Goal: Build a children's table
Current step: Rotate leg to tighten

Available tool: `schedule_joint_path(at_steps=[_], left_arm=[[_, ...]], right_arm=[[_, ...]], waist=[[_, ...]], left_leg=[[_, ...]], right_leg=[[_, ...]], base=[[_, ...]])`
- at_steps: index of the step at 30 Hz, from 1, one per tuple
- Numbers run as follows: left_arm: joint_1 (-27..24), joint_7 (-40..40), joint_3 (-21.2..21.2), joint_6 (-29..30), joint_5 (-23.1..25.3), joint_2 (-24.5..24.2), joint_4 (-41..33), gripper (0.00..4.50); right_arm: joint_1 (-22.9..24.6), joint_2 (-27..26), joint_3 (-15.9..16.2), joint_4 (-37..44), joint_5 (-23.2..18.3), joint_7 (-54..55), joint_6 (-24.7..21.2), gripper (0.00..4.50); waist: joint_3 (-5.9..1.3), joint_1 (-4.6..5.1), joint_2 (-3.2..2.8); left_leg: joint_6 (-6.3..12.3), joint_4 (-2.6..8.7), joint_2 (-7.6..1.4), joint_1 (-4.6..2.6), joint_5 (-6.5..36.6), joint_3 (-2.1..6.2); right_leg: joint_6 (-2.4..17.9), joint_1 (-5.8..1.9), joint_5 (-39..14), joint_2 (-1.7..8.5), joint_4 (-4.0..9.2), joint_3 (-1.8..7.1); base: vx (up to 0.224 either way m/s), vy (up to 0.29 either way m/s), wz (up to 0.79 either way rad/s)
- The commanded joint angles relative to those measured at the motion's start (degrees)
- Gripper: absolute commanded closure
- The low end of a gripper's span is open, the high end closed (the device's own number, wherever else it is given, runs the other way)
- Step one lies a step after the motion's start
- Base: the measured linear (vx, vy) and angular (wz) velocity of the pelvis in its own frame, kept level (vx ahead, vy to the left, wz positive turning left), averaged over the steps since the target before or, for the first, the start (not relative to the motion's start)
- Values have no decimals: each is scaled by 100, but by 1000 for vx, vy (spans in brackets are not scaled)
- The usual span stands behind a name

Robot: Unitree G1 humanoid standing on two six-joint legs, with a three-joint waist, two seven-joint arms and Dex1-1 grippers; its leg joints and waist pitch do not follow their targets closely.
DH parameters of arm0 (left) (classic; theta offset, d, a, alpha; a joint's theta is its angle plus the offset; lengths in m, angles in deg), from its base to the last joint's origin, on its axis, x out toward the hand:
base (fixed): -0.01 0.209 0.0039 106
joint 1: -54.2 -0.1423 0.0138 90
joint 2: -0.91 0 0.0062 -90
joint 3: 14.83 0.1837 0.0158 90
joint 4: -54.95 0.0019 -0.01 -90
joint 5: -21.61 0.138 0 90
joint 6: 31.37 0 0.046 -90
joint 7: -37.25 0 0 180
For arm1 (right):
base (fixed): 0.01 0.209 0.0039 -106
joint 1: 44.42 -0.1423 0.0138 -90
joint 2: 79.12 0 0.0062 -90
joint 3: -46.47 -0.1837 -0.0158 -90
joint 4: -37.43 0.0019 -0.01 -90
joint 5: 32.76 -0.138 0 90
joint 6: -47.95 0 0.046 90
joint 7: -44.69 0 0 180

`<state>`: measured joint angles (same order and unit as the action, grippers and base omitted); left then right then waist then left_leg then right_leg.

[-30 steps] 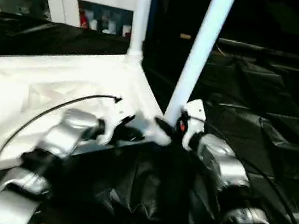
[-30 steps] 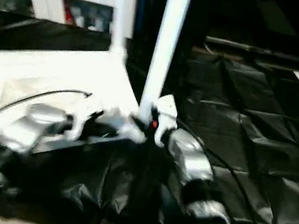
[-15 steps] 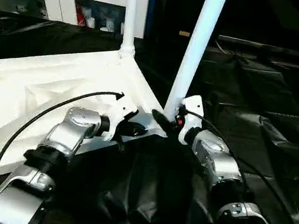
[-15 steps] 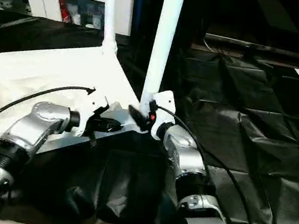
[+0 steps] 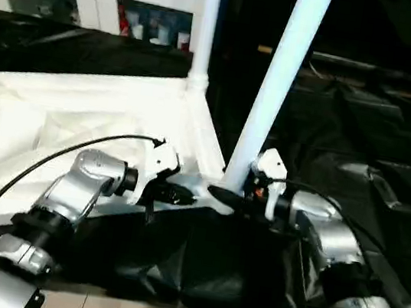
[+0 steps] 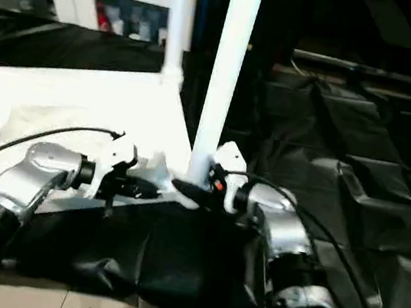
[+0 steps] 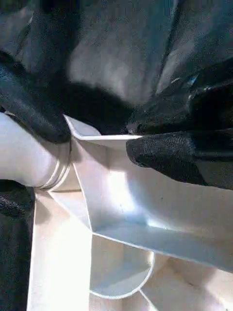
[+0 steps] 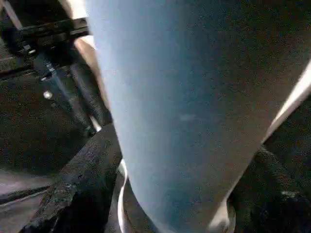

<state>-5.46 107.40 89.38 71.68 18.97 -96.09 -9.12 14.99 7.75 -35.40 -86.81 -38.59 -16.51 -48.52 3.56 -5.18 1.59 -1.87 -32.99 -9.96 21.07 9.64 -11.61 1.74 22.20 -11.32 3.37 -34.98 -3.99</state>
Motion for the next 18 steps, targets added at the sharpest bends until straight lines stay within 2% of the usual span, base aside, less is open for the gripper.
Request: schedule_joint_path(at_steps=[1,4,9,12,14,15,17,18], left_arm=[[43,264,147,-21,-210,88,-335,450],[26,322,188,2,-203,58,-332,450],[17,278,190,9,-185,69,-331,450],[71,-168,41,-4,-139,264,-222,450],[231,-688,-93,19,-49,483,-2,450],[286,-862,-115,0,8,535,80,450],[487,-1427,-212,53,153,716,372,450],[590,-1669,-232,54,229,790,517,450]], right_arm=[[118,-9,236,79,-36,-262,-191,167],[130,0,234,80,-37,-298,-200,200],[157,-51,249,101,-41,-253,-239,214],[176,-265,178,53,-20,213,-354,216],[89,-511,100,-244,187,1003,-214,216],[39,-594,63,-350,224,1235,-241,216],[-153,-905,-62,-691,295,1937,-309,218],[-271,-1087,-149,-854,256,2222,-360,226]], waist=[[-369,-9,-51],[-362,-16,-48],[-362,-8,-44],[-356,3,-34],[-327,39,-33],[-327,42,-31],[-299,93,-48],[-310,109,-45]], left_leg=[[116,371,-437,-123,1238,189],[84,367,-426,-121,1313,189],[29,374,-425,-126,1384,202],[35,381,-425,-121,1319,203],[-74,384,-408,-139,1551,215],[-107,387,-406,-151,1632,228],[-207,405,-398,-178,1858,246],[-284,401,-400,-190,1997,272]], right_leg=[[1226,-206,-1079,577,422,356],[1225,-205,-1241,591,441,354],[1158,-203,-1434,596,461,359],[1157,-197,-1352,587,447,360],[1102,-162,-1821,616,506,362],[1062,-166,-2005,629,528,359],[958,-117,-2417,606,565,357],[890,-120,-2627,633,575,356]], base=[[0,0,0],[0,0,0],[0,0,0],[0,0,0],[0,0,0],[0,0,0],[0,0,0],[0,0,0]])
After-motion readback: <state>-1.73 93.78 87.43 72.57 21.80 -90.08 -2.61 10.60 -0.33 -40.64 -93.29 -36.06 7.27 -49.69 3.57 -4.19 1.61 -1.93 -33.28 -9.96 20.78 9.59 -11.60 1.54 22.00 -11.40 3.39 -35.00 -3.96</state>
